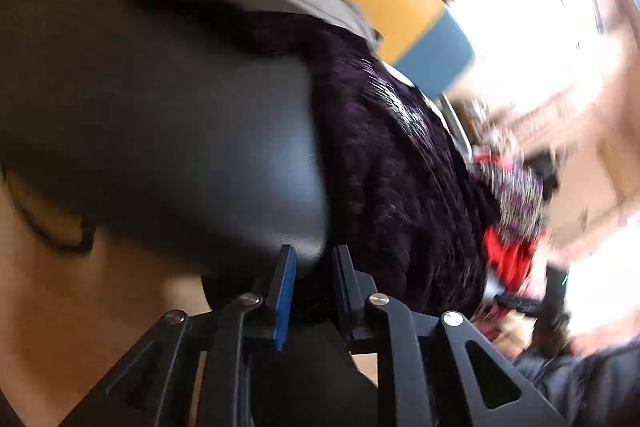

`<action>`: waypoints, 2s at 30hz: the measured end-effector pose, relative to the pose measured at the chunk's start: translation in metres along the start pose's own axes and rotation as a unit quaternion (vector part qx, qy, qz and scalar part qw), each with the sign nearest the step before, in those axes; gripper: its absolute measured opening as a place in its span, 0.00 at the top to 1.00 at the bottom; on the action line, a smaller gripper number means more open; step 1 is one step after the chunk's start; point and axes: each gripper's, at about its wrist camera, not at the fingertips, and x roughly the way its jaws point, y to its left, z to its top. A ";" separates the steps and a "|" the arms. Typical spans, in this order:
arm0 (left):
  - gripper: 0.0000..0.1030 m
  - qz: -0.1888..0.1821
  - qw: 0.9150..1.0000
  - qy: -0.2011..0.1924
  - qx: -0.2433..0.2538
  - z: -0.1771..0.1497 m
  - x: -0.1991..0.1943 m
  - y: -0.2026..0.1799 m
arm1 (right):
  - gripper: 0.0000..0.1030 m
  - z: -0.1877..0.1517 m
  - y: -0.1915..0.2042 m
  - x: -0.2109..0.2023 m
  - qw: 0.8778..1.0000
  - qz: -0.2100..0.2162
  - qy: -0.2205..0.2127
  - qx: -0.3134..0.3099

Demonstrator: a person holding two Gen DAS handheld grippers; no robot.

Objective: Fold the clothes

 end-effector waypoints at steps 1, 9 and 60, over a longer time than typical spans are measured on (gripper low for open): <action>0.82 0.003 1.000 -0.008 -0.010 -0.001 -0.004 0.003 | 0.60 0.003 -0.004 -0.003 1.000 -0.007 -0.008 0.009; 0.69 -0.092 0.984 0.109 0.110 -0.020 0.039 -0.092 | 0.50 0.037 0.059 0.010 0.996 0.057 -0.054 -0.046; 0.93 0.235 0.954 0.113 0.148 0.014 0.061 -0.059 | 0.34 0.053 0.053 0.056 0.998 0.012 -0.067 0.015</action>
